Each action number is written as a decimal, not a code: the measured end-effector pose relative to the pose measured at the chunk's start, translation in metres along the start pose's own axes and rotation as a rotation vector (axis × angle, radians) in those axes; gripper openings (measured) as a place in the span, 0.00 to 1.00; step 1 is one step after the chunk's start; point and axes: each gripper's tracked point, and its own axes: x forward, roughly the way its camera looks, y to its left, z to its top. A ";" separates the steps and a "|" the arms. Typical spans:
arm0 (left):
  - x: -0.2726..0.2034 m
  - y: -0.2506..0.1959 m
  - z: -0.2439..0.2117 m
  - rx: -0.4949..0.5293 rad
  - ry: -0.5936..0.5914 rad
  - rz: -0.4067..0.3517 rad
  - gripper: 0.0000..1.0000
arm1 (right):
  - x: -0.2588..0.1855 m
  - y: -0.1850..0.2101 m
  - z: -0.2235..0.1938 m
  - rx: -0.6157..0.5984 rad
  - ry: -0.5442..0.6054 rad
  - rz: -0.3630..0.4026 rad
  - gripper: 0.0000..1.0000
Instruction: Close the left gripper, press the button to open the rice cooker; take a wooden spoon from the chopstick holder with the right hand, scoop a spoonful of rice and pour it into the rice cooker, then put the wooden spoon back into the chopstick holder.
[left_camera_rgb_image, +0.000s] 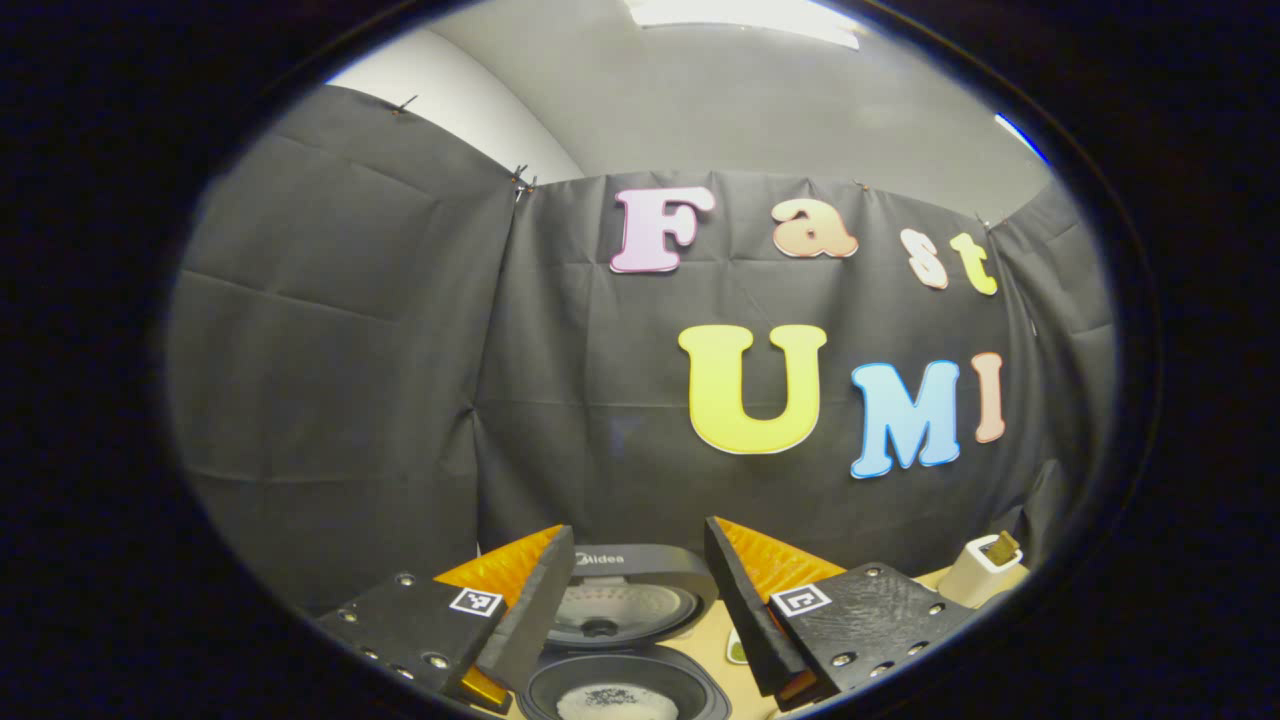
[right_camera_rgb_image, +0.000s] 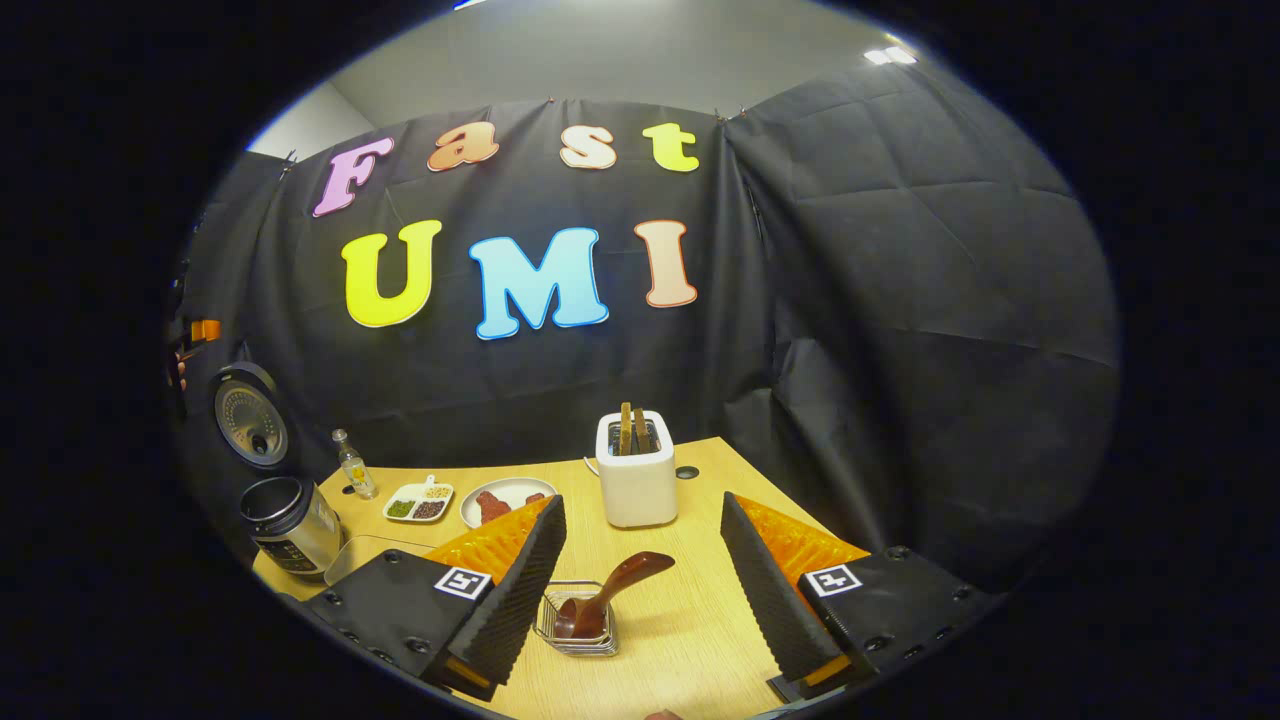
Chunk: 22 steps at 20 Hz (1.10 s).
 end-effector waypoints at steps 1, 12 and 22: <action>0.015 0.003 -0.002 -0.011 0.004 0.003 0.80 | 0.000 0.002 -0.002 -0.003 0.005 -0.003 0.98; 0.102 0.043 -0.068 -0.030 0.144 0.102 0.81 | 0.003 0.024 -0.019 -0.046 0.050 0.001 0.98; 0.062 0.029 -0.080 0.047 0.123 0.099 0.86 | 0.010 0.049 -0.018 -0.064 0.040 0.101 0.98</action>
